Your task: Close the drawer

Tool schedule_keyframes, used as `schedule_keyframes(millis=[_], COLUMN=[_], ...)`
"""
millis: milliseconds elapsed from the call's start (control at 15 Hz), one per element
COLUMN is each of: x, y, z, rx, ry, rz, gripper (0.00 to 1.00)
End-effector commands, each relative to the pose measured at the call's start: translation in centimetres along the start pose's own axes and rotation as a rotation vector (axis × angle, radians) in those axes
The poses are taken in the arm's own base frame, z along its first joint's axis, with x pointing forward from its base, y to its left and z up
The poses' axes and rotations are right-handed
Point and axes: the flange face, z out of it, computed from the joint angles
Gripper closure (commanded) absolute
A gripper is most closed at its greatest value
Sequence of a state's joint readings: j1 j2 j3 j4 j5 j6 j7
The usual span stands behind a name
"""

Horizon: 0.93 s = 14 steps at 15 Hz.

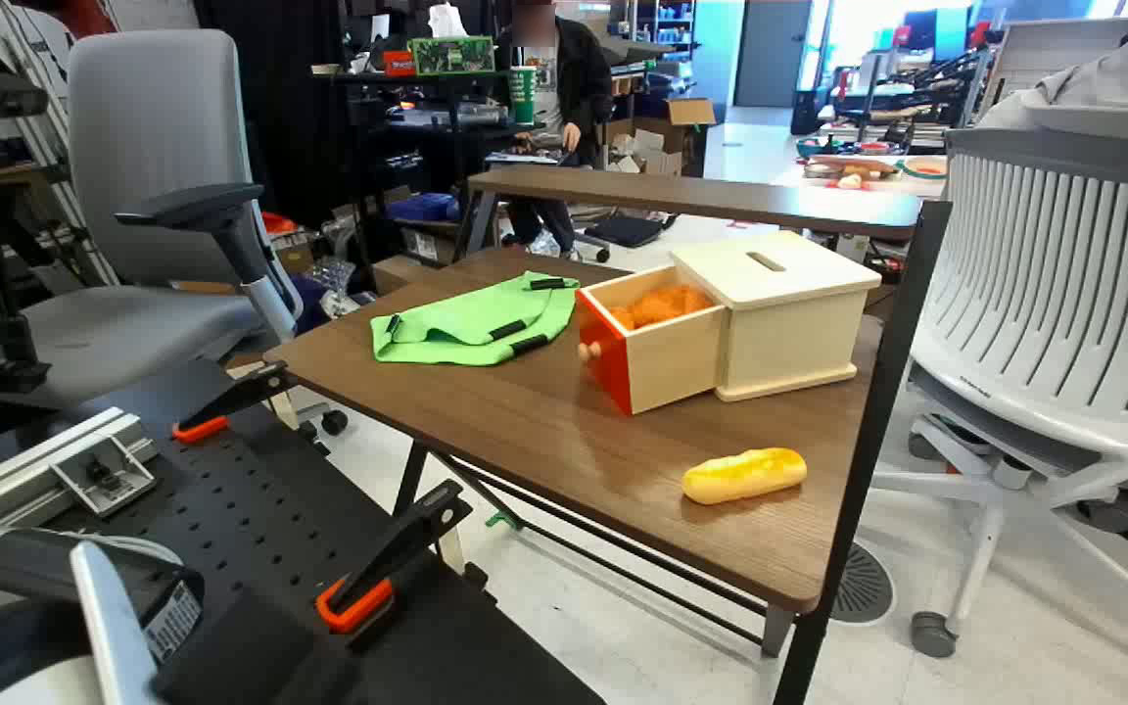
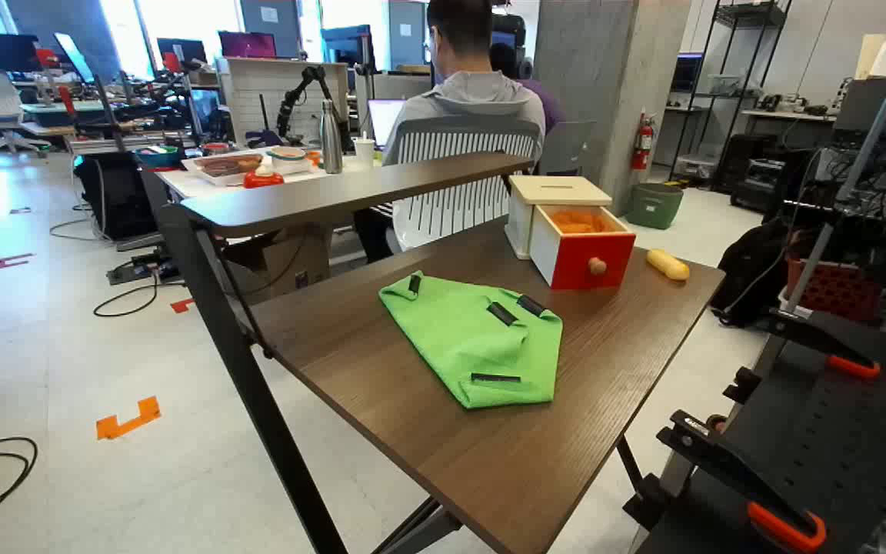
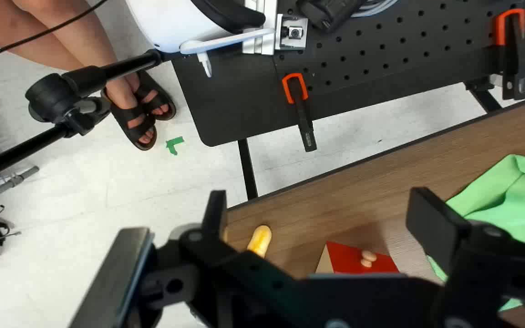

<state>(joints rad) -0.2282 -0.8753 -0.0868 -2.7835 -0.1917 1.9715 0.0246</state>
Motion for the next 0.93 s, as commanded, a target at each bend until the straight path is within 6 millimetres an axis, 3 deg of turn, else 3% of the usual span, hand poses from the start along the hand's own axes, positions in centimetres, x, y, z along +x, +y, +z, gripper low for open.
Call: schedule_keyframes(millis=[0, 133, 400, 867], x=[0.0, 0.7, 3.9, 8.3], y=[0.0, -0.1, -2.6, -10.0], z=[-0.1, -0.2, 1.3, 9.9], rx=[0.000, 0.002, 0.025, 0.092], ry=[-0.001, 0.041, 0.145, 0.082], rz=[0.000, 0.018, 0.008, -0.122], gripper=[0.00, 0.00, 0.00, 0.00])
